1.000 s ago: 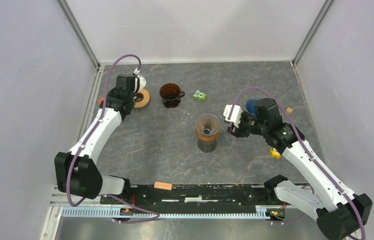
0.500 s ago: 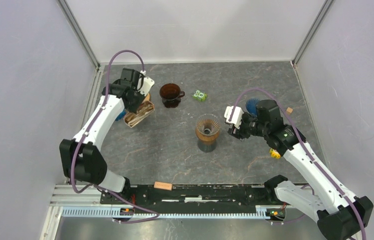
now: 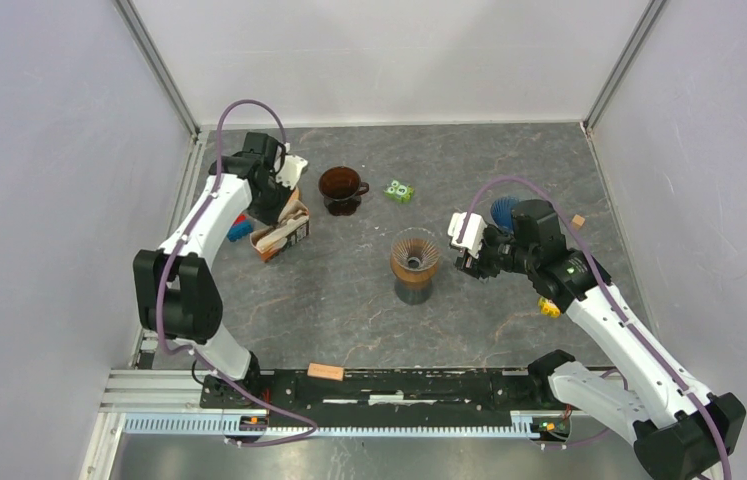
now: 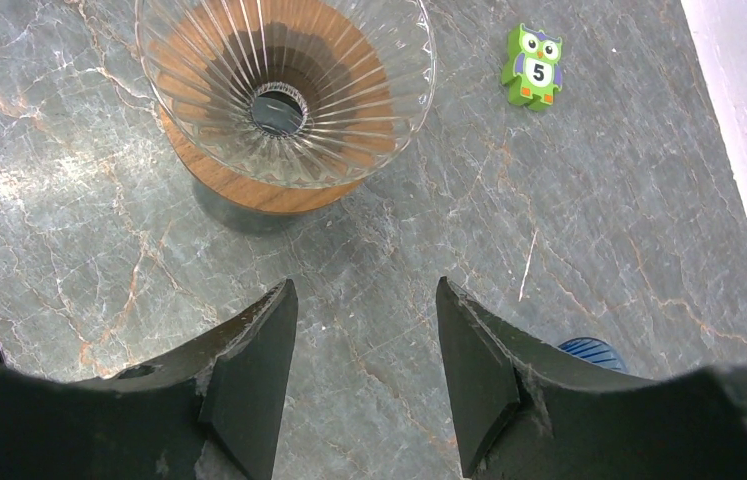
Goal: Place the coffee filter in the dripper
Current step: Adjust the coffee filter holder at the center of the board, then pick up the coffee filter from the coffee filter holder.
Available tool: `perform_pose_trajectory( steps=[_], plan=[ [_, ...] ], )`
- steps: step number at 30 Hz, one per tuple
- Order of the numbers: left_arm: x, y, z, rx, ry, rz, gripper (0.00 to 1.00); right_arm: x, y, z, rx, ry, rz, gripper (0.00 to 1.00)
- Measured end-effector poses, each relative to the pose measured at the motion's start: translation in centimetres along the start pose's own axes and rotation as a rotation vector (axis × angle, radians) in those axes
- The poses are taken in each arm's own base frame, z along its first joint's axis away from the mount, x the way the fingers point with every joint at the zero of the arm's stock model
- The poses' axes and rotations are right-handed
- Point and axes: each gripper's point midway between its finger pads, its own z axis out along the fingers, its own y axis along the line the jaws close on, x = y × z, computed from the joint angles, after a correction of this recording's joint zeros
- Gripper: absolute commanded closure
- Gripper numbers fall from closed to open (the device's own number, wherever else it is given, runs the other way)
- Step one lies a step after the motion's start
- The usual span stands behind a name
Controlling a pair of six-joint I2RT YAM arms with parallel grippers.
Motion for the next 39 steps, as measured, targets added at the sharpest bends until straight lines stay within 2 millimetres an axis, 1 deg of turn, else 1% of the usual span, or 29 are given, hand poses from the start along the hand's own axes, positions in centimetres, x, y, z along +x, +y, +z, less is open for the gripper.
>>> perform_pose_trajectory(
  steps=[6, 10, 16, 18, 21, 24, 30, 36, 39],
  plan=[
    [-0.6, 0.6, 0.2, -0.005, 0.013, -0.005, 0.67, 0.0, 0.0, 0.0, -0.001, 0.001, 0.001, 0.40],
    [-1.7, 1.3, -0.5, -0.021, 0.008, -0.005, 0.60, 0.1, 0.0, 0.1, -0.003, 0.002, 0.002, 0.40],
    [-4.3, 2.5, -3.4, -0.060, -0.054, -0.005, 0.56, 0.1, 0.1, 0.2, -0.007, 0.003, 0.004, 0.40],
    [-4.8, 2.8, -4.4, -0.069, -0.069, -0.005, 0.55, 0.1, 0.1, 0.2, -0.007, 0.003, 0.004, 0.40],
    [-5.0, 2.9, -5.0, -0.069, -0.075, -0.005, 0.51, 0.1, 0.0, 0.1, -0.005, 0.003, 0.005, 0.40],
    [-4.6, 2.1, -5.1, -0.030, -0.061, -0.003, 0.48, 0.2, 0.0, 0.1, -0.005, 0.004, 0.006, 0.40],
    [-4.0, 0.2, -4.9, 0.072, -0.042, -0.002, 0.46, 0.1, 0.1, 0.2, -0.011, 0.001, 0.007, 0.40],
    [-4.1, -0.3, -3.4, 0.114, -0.016, -0.004, 0.47, 0.1, 0.1, 0.2, -0.013, -0.001, 0.007, 0.40],
    [-3.9, -0.4, -2.8, 0.120, 0.001, -0.006, 0.49, 0.1, 0.1, 0.2, -0.013, -0.001, 0.007, 0.39]
  ],
)
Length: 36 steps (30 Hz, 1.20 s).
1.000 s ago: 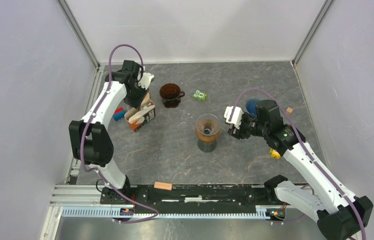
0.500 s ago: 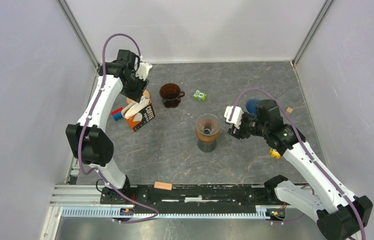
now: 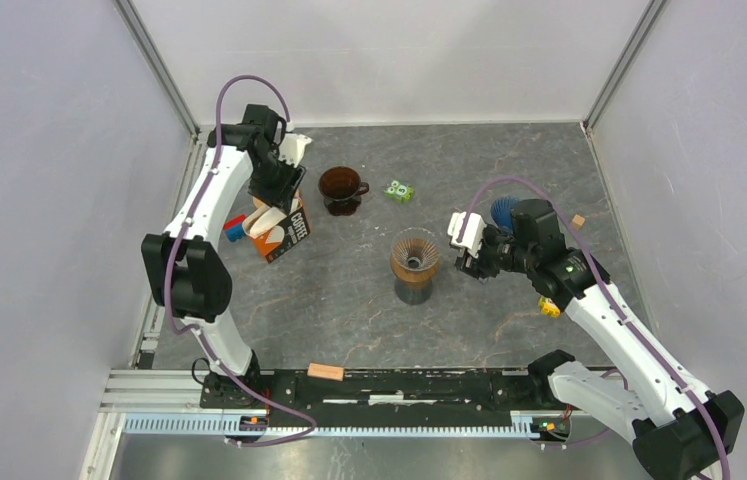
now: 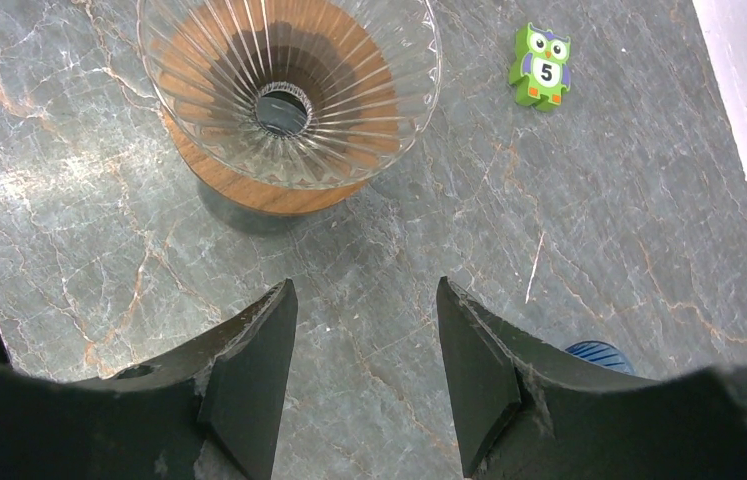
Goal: Place the coffee filter in the dripper
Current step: Pick up the coffee filter from the coffee filter holder.
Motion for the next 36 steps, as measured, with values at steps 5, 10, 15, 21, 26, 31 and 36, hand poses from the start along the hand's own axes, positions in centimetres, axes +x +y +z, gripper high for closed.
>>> perform_pose_trajectory(
  steps=[5, 10, 15, 21, 26, 31, 36],
  plan=[
    [0.1, -0.1, 0.5, 0.012, 0.011, -0.002, 0.59, 0.1, 0.0, 0.0, -0.001, 0.002, 0.001, 0.39],
    [0.0, -0.2, 0.6, 0.018, 0.010, -0.003, 0.74, 0.3, 0.2, 0.1, -0.006, 0.008, 0.006, 0.39],
    [-0.2, -0.1, 0.8, 0.028, 0.008, -0.006, 0.89, 0.4, 0.3, 0.1, -0.007, 0.010, 0.007, 0.39],
    [-0.5, 0.1, 1.0, 0.029, 0.009, -0.001, 0.98, 0.7, 0.3, 0.1, -0.009, 0.016, 0.012, 0.39],
    [-2.2, 0.6, -1.6, 0.013, -0.045, 0.015, 0.98, 0.7, 0.3, 0.1, -0.008, 0.016, 0.012, 0.39],
    [-3.5, 0.9, -4.8, -0.014, -0.107, 0.035, 0.98, 0.7, 0.3, 0.1, -0.008, 0.015, 0.012, 0.39],
    [-3.1, 0.5, -7.4, -0.015, -0.122, 0.052, 0.98, 0.7, 0.4, 0.1, -0.013, 0.013, 0.011, 0.39]
  ],
)
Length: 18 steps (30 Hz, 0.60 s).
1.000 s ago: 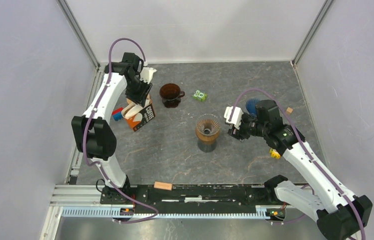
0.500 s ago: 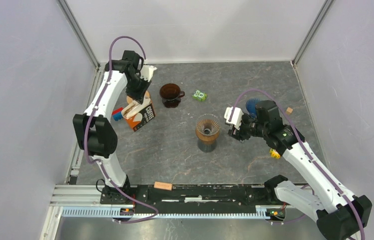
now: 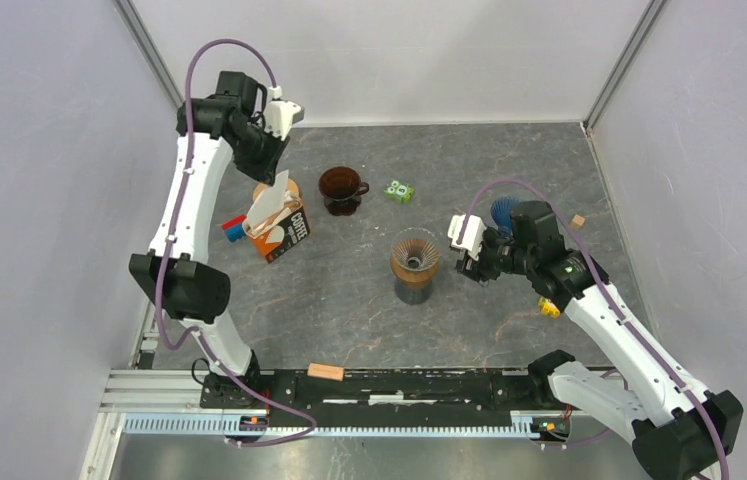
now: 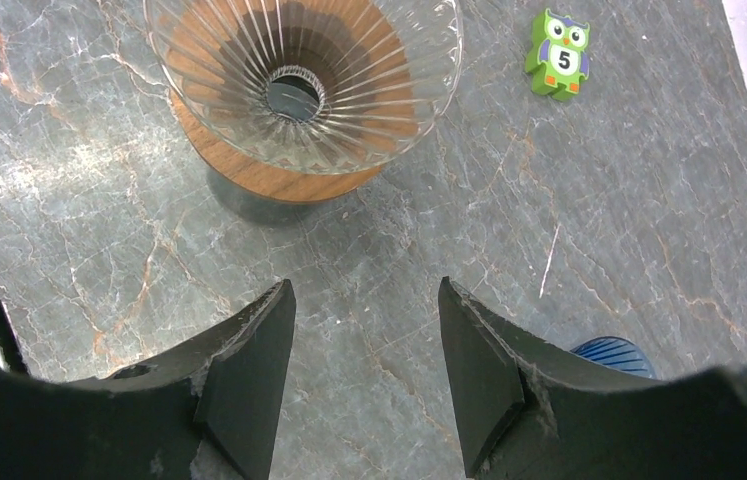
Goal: Place the coffee filter in the dripper
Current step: Pick up the coffee filter from the coffee filter holder.
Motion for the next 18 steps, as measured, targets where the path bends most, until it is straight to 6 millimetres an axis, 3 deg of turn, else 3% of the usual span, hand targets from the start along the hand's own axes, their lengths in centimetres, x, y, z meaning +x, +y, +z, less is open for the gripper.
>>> perform_pose_trajectory(
  steps=[6, 9, 12, 14, 18],
  plan=[
    [-1.8, -1.7, -5.4, 0.036, -0.129, 0.029, 0.98, -0.7, 0.3, -0.4, -0.039, -0.001, -0.016, 0.37],
    [-3.0, -3.7, -8.5, 0.106, -0.234, 0.053, 0.98, -3.6, -0.7, -1.2, -0.054, -0.054, -0.052, 0.34],
    [-3.8, -6.9, -10.9, 0.240, -0.332, 0.084, 0.98, -8.6, -2.1, -2.2, -0.069, -0.173, -0.093, 0.24],
    [-4.0, -9.1, -11.9, 0.329, -0.365, 0.108, 0.98, -11.5, -2.6, -2.6, -0.088, -0.263, -0.104, 0.14],
    [-3.9, -15.1, -12.7, 0.529, -0.400, 0.173, 0.98, -15.3, -2.4, -2.6, -0.145, -0.420, -0.072, 0.02]
  ],
)
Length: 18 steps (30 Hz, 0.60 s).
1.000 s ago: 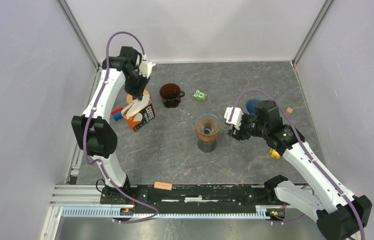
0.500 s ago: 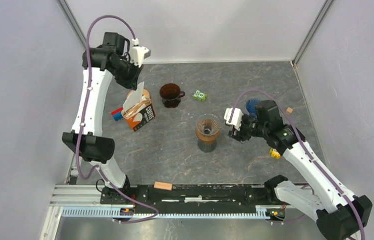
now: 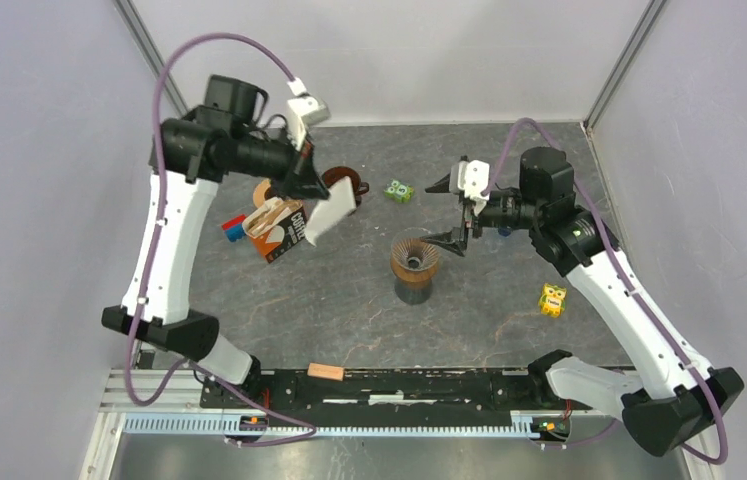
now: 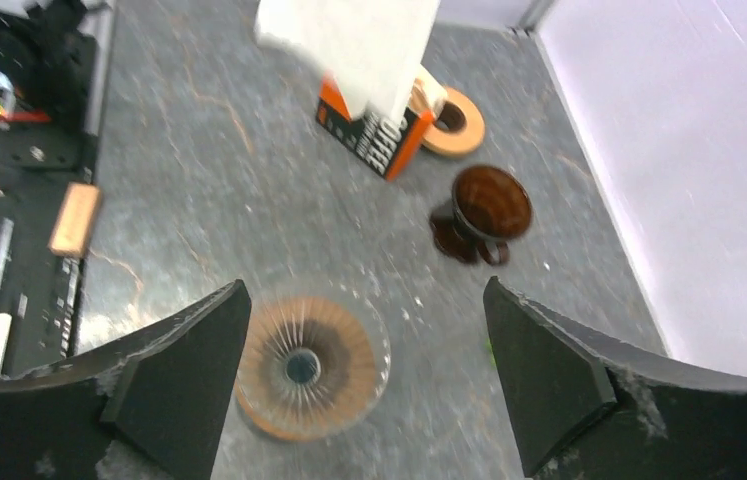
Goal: Place the coffee filter in the dripper
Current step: Pick up the coffee filter from the coffee filter holder, then place the coffee filter in the coffee dripper.
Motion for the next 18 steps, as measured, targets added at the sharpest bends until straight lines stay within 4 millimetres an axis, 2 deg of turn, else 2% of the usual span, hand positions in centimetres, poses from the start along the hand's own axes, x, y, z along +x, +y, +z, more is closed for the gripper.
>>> perform_pose_trajectory(
  steps=[5, 8, 11, 12, 15, 18],
  plan=[
    [1.6, -6.5, 3.0, 0.182, -0.037, 0.033, 0.98, -1.7, 0.5, 2.0, -0.084, -0.106, 0.065, 0.02],
    [1.4, -8.8, 3.3, 0.228, -0.088, 0.063, 0.98, -1.6, 2.0, 3.0, -0.165, -0.132, 0.089, 0.02],
    [0.0, -9.6, 3.1, 0.246, -0.152, 0.089, 0.98, -1.4, 4.3, 3.9, -0.256, -0.147, 0.107, 0.03],
    [-0.6, -9.7, 3.2, 0.250, -0.174, 0.101, 0.98, -1.3, 5.1, 4.2, -0.289, -0.151, 0.113, 0.07],
    [-1.0, -9.6, 4.0, 0.256, -0.199, 0.103, 0.98, -1.4, 6.5, 4.9, -0.363, -0.167, 0.126, 0.31],
    [-0.8, -9.4, 4.8, 0.264, -0.196, 0.095, 0.98, -1.3, 6.7, 5.3, -0.387, -0.175, 0.142, 0.55]
  ],
)
